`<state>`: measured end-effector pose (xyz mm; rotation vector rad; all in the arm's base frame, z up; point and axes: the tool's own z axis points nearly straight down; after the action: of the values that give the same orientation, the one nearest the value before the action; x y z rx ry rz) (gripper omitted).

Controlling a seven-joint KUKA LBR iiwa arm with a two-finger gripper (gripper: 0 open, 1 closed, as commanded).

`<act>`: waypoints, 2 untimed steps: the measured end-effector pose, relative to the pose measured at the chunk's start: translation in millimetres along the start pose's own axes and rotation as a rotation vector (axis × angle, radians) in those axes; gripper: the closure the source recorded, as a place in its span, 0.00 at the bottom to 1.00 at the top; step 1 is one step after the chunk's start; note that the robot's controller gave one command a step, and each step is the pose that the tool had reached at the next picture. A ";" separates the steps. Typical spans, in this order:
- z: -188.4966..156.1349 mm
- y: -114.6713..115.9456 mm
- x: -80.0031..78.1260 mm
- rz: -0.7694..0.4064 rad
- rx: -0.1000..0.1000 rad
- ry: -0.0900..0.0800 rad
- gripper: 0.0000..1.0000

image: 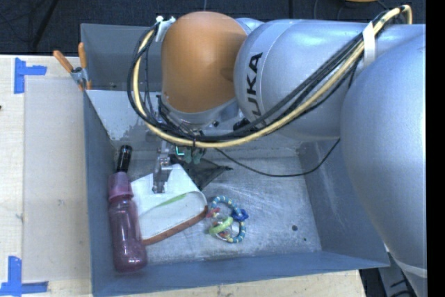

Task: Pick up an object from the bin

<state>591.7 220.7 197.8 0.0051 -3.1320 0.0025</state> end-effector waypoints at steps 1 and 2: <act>-5.0 -0.8 -1.7 0.003 -0.002 -0.008 0.00; 10.4 -12.6 0.1 0.053 -0.005 -0.013 0.00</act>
Offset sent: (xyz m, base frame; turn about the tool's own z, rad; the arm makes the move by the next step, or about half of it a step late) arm -0.0055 -0.0409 -0.0451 0.1535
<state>591.5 208.1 187.4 -0.0788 -3.1444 -0.0047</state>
